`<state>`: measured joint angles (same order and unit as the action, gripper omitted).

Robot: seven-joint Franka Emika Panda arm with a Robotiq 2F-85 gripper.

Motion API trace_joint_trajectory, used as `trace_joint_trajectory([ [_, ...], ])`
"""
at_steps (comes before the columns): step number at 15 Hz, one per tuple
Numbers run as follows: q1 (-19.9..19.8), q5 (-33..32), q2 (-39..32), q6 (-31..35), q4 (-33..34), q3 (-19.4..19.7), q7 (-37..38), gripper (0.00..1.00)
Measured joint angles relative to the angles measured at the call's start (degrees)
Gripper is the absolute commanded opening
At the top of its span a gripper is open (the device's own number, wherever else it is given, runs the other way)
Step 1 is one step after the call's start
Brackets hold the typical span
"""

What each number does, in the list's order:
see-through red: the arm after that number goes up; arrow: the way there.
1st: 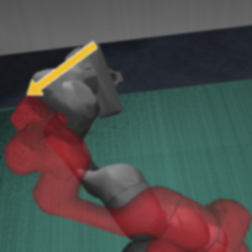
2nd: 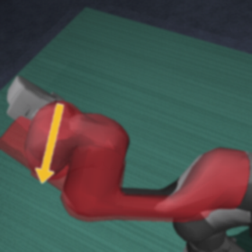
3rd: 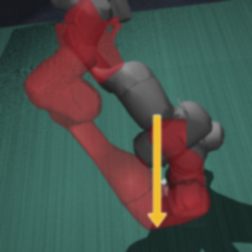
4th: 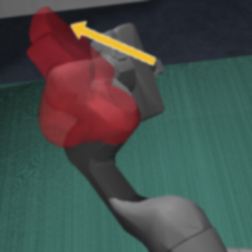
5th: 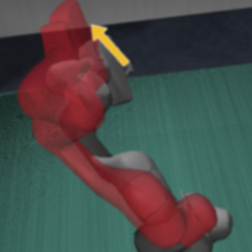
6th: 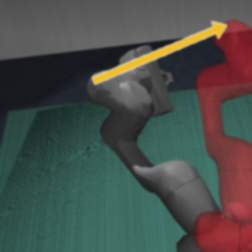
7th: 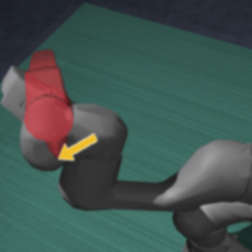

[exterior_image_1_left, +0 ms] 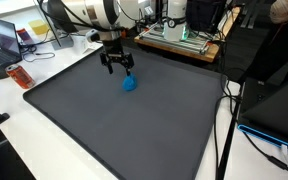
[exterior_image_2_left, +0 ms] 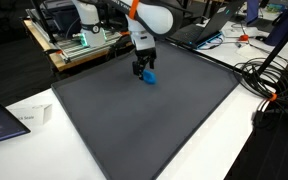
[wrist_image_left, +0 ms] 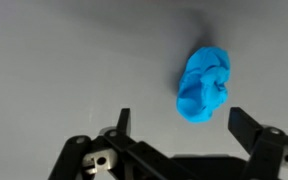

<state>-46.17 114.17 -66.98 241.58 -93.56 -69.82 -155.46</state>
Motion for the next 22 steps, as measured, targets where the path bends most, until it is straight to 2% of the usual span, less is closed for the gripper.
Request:
trace_joint_trajectory([
  [6,-4.5,-0.8,-4.6,-0.1,-5.7,-2.7,0.0,1.0],
  [12,-6.5,-2.6,-6.8,-0.1,-6.0,-4.6,0.0,1.0],
  [22,-12.6,-8.6,-13.3,-0.1,-6.9,-11.1,0.0,1.0],
])
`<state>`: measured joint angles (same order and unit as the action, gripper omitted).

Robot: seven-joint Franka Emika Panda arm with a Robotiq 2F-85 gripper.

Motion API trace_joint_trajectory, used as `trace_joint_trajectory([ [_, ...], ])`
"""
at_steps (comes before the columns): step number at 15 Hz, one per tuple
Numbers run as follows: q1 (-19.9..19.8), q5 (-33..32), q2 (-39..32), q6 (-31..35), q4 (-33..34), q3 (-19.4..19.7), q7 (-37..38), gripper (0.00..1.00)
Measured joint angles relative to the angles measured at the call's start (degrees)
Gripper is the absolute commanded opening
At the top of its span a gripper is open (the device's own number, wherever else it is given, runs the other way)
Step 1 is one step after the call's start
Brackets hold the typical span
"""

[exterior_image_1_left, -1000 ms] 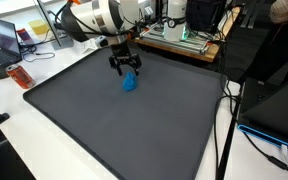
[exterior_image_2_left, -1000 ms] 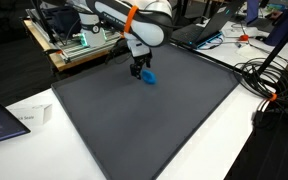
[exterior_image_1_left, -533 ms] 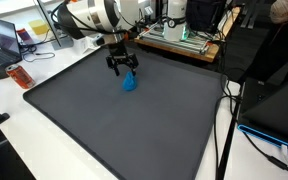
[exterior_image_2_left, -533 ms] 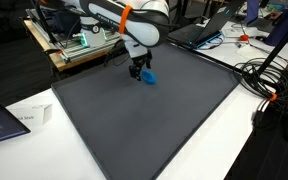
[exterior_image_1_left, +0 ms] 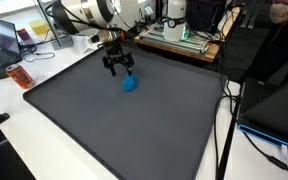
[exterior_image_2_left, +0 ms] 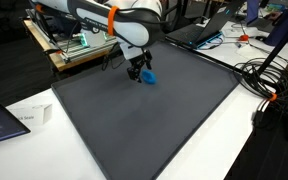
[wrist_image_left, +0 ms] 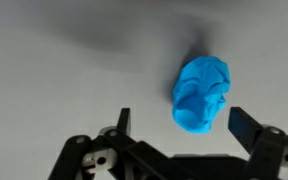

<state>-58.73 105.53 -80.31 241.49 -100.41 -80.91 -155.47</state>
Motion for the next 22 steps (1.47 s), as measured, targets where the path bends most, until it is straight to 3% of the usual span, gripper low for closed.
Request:
trace_joint_trajectory([
  [9,-2.4,-1.4,-4.2,0.0,0.3,-2.4,0.0,1.0],
  [16,-2.6,-1.9,-4.2,0.0,6.2,-2.5,0.0,1.0],
  [22,-2.4,-1.6,-4.3,0.0,3.5,-2.6,0.0,1.0],
])
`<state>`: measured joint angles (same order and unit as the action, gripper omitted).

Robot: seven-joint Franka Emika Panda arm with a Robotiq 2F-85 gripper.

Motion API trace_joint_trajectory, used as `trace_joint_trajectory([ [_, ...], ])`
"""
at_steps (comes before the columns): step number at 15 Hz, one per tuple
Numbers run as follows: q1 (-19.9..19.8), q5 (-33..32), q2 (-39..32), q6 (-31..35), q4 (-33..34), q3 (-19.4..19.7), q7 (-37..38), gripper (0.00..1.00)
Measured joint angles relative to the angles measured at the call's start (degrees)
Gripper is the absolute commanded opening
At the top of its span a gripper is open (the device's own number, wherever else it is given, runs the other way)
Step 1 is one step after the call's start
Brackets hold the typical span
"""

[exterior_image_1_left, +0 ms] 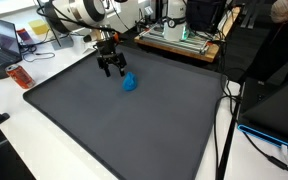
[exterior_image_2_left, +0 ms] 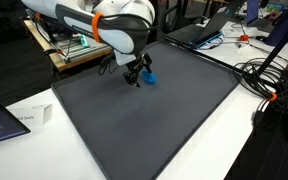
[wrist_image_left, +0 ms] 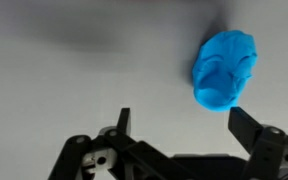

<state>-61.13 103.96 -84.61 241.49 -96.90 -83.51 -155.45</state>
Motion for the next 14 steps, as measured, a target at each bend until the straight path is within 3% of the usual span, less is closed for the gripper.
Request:
trace_joint_trajectory([
  [6,0.0,3.0,1.3,0.0,-0.7,0.2,0.1,1.0],
  [14,2.9,16.3,14.2,-0.5,-1.1,4.9,7.0,1.0],
])
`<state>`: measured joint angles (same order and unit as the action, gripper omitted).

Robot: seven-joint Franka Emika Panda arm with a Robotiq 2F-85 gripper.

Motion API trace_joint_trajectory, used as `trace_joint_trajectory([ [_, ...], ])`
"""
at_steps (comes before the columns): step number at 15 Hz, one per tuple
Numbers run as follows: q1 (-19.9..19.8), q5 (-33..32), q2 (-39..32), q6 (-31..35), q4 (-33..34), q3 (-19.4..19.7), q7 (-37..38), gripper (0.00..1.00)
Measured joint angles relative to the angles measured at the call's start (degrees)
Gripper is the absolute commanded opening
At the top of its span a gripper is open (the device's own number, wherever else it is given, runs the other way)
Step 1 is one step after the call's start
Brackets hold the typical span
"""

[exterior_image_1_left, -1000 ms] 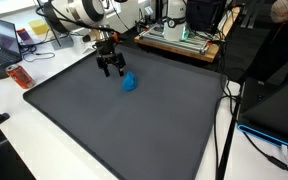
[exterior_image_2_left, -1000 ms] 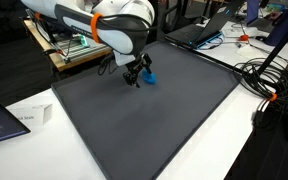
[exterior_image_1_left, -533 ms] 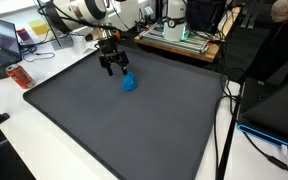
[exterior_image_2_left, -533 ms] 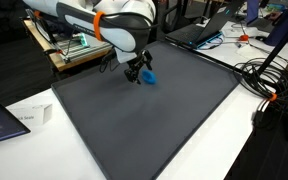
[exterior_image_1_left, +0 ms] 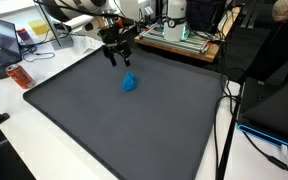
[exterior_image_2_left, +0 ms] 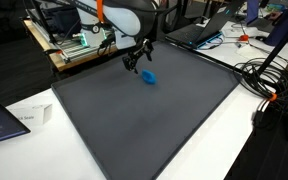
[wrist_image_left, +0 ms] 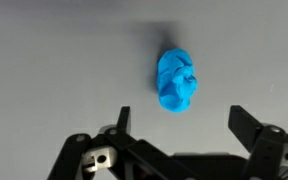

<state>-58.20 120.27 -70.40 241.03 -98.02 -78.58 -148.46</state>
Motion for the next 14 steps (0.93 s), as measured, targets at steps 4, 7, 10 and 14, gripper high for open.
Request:
trace_joint_trajectory([
  [4,3.5,2.7,7.5,-1.8,-2.4,3.2,8.9,1.0],
  [7,7.1,4.6,13.4,-3.9,-5.3,6.3,17.6,1.0],
  [10,11.6,6.8,19.4,-5.7,-7.7,10.0,26.9,1.0],
  [14,18.8,9.7,27.1,-6.3,-10.0,16.8,38.9,1.0],
])
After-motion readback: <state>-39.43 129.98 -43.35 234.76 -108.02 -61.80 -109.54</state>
